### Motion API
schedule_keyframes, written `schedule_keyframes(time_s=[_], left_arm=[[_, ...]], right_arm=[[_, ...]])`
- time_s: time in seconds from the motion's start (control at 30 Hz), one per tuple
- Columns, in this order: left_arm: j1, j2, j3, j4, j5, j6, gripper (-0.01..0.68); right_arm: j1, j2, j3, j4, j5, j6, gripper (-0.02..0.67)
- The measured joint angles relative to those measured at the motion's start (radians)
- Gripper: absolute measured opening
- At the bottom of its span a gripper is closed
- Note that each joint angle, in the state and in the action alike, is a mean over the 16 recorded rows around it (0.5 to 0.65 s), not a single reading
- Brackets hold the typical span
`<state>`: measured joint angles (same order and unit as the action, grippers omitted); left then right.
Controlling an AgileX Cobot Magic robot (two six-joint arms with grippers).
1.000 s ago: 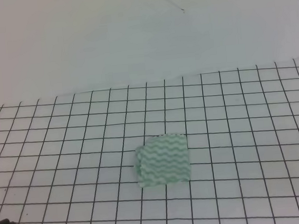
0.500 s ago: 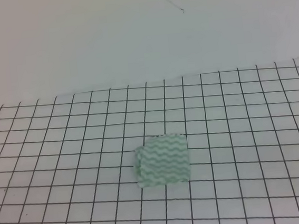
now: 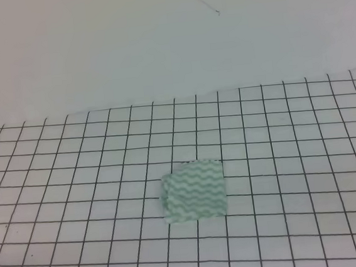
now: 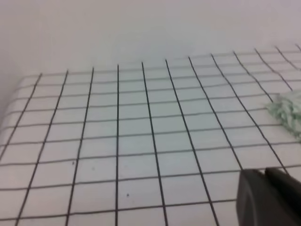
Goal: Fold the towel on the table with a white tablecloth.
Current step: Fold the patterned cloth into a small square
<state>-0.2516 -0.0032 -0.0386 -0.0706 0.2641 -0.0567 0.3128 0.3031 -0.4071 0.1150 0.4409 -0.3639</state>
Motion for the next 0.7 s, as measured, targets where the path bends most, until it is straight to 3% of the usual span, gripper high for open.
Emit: schedule_keyframes(time_s=[0.5,0.7], left_arm=[[0.007,-0.024,0.071,-0.148,0.036,0.027,0.000],[0.006,-0.024,0.071,-0.148,0.037,0.025,0.000]], right_arm=[[-0.002,-0.002,0.000,0.000,0.000,0.000,-0.003],[-0.060,-0.032,0.000,0.010,0.007,0.000,-0.003]])
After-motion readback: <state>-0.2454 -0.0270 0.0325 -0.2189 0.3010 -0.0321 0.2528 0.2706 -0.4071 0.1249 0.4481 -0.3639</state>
